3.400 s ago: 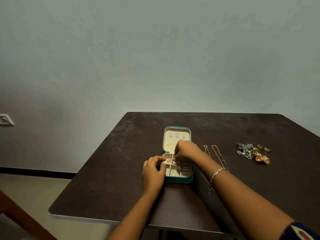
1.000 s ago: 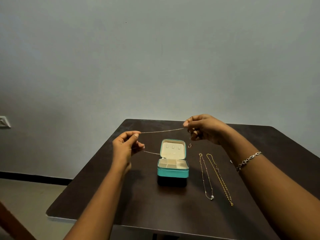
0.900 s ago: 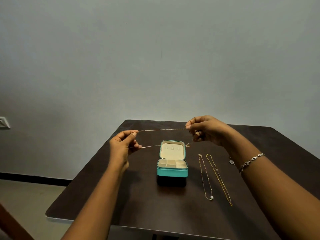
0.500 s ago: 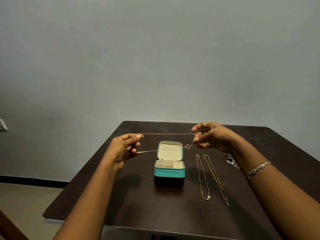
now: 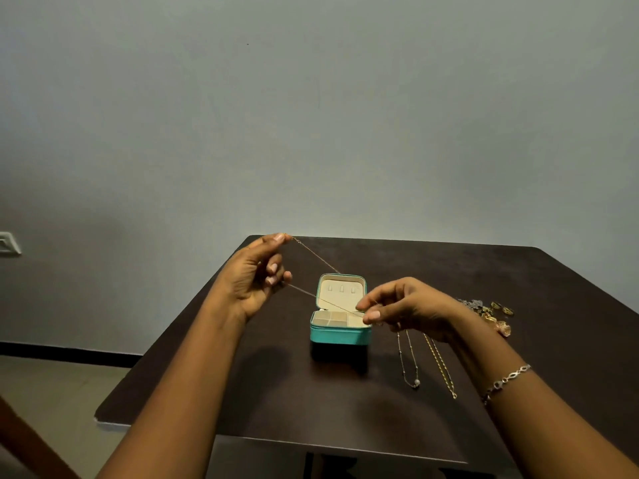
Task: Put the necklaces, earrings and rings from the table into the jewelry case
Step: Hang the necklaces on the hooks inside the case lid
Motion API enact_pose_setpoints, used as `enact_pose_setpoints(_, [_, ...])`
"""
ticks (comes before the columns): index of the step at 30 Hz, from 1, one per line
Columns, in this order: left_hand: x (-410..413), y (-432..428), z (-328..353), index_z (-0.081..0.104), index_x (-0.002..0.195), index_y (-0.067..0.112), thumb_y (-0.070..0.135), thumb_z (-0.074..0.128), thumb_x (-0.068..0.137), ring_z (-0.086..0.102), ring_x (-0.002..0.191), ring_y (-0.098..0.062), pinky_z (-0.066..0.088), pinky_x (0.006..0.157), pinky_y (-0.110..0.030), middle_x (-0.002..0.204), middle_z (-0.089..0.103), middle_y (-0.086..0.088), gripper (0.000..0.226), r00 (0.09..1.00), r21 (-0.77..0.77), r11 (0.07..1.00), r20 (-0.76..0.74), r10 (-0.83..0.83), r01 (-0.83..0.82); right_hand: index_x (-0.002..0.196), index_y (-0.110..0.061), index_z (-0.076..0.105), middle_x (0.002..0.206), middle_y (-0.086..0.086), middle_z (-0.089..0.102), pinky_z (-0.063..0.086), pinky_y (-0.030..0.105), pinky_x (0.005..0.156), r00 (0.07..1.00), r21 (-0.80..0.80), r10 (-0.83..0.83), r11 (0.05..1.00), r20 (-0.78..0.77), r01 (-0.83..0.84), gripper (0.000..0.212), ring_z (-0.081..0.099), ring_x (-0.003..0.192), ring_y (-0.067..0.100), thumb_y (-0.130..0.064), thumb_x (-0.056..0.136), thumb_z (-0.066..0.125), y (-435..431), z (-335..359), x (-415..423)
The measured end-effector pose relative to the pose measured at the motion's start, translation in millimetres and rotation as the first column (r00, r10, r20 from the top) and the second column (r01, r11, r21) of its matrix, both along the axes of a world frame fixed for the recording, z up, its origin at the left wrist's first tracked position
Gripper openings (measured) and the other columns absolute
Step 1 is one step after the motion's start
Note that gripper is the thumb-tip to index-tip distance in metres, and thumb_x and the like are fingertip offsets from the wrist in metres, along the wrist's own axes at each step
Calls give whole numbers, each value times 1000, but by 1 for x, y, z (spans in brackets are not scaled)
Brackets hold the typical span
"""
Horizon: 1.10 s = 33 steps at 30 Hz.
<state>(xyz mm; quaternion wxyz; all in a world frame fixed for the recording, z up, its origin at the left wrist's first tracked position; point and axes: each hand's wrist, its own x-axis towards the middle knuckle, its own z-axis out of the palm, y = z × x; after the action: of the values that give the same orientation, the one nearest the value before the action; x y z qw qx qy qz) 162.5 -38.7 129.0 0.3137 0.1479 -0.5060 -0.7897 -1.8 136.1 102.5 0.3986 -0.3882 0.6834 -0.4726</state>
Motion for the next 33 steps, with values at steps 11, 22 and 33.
enact_pose_setpoints(11, [11, -8, 8, 61, 81, 11, 14, 52, 89, 56, 43, -5, 56, 55, -20, 55, 65, 3, 12, 995, 81, 993, -53, 89, -85, 84, 1, 67, 83, 16, 68, 55, 21, 58, 989, -23, -33, 999, 143, 37, 14, 68, 70, 17, 9, 80, 57, 18, -18, 18])
enact_pose_setpoints(22, [1, 13, 12, 62, 81, 11, 13, 51, 89, 63, 51, -7, 56, 54, -21, 61, 68, 1, 13, 1000, 17, 1000, -22, 12, -11, 73, 1, 63, 90, 23, 69, 59, 33, 65, 851, -153, -74, 972, 521, 179, 21, 70, 78, 28, 11, 81, 46, 56, -31, 32])
enact_pose_setpoints(33, [-44, 51, 23, 61, 79, 9, 14, 55, 88, 63, 50, -9, 55, 51, -21, 58, 67, 0, 12, 997, -5, 999, 59, -51, 51, 79, 1, 59, 69, 16, 66, 56, 25, 53, 888, -166, -177, 949, 425, 269, 21, 66, 58, 19, 6, 59, 65, 103, -39, 35])
